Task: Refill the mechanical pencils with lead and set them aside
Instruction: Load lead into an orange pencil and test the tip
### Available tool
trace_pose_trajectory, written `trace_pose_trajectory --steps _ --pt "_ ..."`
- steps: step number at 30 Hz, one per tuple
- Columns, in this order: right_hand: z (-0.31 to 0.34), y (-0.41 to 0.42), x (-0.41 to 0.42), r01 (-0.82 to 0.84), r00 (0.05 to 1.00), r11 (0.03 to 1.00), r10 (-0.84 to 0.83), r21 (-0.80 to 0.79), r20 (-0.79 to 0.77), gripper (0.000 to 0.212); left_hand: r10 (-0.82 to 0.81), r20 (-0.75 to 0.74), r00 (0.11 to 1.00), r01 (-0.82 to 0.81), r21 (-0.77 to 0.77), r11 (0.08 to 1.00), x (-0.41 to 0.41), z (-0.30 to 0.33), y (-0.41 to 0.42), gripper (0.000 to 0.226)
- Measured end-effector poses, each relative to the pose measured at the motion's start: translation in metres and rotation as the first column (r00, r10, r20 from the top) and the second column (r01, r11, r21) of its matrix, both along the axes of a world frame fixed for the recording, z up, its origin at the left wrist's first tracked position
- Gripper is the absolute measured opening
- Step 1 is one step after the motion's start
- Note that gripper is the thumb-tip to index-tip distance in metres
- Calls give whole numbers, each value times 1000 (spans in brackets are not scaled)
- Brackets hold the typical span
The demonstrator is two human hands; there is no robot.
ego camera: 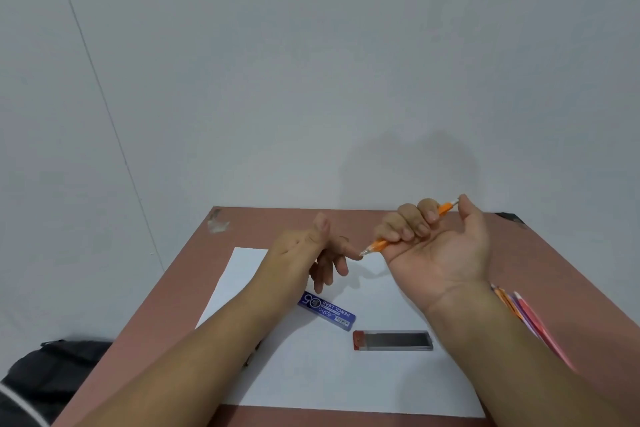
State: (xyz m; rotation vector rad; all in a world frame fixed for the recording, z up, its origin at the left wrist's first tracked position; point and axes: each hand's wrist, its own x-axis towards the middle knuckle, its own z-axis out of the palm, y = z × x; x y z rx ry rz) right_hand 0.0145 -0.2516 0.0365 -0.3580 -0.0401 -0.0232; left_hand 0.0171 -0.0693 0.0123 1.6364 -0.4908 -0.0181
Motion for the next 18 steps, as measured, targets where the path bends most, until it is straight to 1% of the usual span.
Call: trace_pose_trajectory --steps 9,11,14,18 --pt "-2 -1 -1 17 1000 1000 -16 -12 21 44 -58 38 998 59 -14 998 1 -1 3 88" --pt "-2 0 -1 20 1000 1000 -20 -8 17 46 -62 36 997 63 -14 998 1 -1 3 86" --pt "-1 0 -1 27 1000 1000 -27 -7 5 48 -62 33 998 63 -8 998 2 -2 3 76" --pt "-1 0 -1 23 1000 1000 -23 -5 -5 49 -69 32 997 69 -10 998 2 -4 3 76"
